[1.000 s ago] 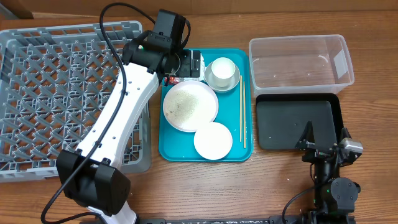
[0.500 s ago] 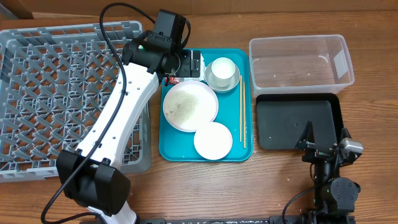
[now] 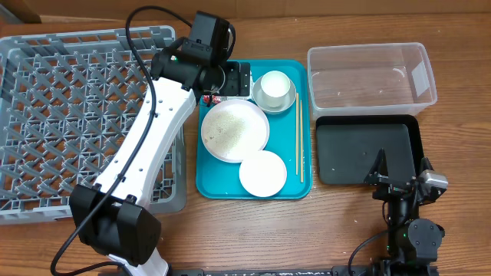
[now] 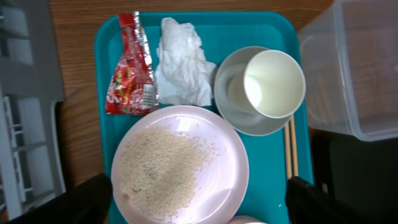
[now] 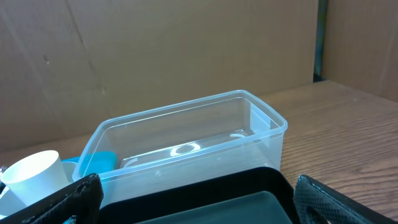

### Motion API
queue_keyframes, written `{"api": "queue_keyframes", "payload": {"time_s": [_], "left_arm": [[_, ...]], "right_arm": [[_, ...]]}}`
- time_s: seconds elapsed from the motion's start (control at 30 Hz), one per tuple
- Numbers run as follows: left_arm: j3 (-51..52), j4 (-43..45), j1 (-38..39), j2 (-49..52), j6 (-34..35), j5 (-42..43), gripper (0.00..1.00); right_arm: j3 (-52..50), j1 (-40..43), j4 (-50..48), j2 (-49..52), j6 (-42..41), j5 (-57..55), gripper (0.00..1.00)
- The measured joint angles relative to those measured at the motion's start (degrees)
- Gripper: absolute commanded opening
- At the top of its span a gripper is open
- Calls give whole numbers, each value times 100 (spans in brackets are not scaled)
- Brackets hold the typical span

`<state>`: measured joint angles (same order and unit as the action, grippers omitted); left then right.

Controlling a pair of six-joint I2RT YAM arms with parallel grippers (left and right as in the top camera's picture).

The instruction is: Sort waste into correct bins and load items into the dishwasher

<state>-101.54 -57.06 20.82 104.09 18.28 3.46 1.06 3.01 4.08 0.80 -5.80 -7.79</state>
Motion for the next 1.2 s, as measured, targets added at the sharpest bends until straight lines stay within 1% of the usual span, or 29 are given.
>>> {"api": "queue_keyframes", "payload": {"time_s": [0.1, 0.3, 0.43, 0.5, 0.73, 0.97, 1.2], "left_arm": [[0, 0, 144, 0, 0, 57, 80], [0, -24, 704, 0, 20, -304, 62], [0, -258, 922, 9, 177, -420, 56], [0, -433, 962, 26, 297, -457, 51], [0, -1008, 1137, 295, 734, -525, 51], [0, -1569, 1392, 667, 837, -452, 55], [0, -1631, 1499, 693, 831, -433, 57]], "right_arm": [[0, 0, 0, 0, 0, 0, 100], [0, 0, 2, 0, 0, 0, 100], [0, 0, 0, 0, 0, 0, 100], [0, 0, 0, 0, -2, 0, 100], [0, 0, 0, 0, 0, 2, 100], [0, 0, 0, 0, 0, -2, 100], [0, 0, 0, 0, 0, 0, 100]]}}
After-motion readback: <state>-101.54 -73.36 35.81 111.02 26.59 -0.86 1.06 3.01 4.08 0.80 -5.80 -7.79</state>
